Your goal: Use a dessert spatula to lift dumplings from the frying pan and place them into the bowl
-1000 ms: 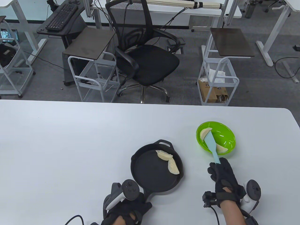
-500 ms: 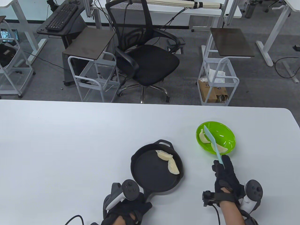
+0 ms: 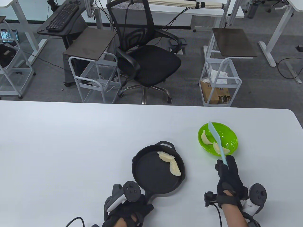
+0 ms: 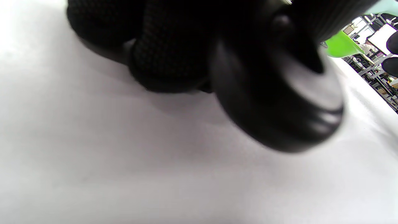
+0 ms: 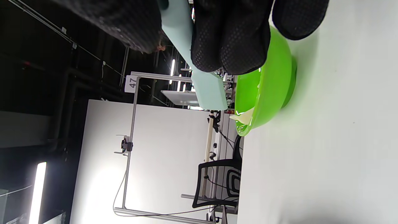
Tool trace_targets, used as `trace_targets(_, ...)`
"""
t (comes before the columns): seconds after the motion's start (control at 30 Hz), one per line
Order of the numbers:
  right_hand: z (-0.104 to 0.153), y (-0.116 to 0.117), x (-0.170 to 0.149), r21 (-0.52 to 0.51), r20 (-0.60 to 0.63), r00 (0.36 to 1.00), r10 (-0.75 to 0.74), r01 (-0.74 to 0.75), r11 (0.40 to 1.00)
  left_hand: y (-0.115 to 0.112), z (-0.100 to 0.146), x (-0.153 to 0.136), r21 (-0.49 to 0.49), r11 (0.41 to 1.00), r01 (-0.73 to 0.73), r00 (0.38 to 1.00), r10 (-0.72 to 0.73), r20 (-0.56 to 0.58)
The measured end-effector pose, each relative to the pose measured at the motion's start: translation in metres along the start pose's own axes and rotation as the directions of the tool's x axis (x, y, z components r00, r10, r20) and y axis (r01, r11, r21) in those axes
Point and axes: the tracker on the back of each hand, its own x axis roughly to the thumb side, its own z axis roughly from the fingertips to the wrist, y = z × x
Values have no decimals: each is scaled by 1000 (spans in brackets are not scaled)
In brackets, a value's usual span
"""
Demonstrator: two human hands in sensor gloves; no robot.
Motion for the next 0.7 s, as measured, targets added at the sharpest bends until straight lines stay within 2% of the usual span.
trace_targets(0.37,10,18,17,116,155,985,76,-95,989,0,0,0,0,1000,-3,1000,3,-1)
trace_targets(0.7,20,32,29,186,292,942,164,-224,957,0,0,0,0,1000,-2,1000,2,-2)
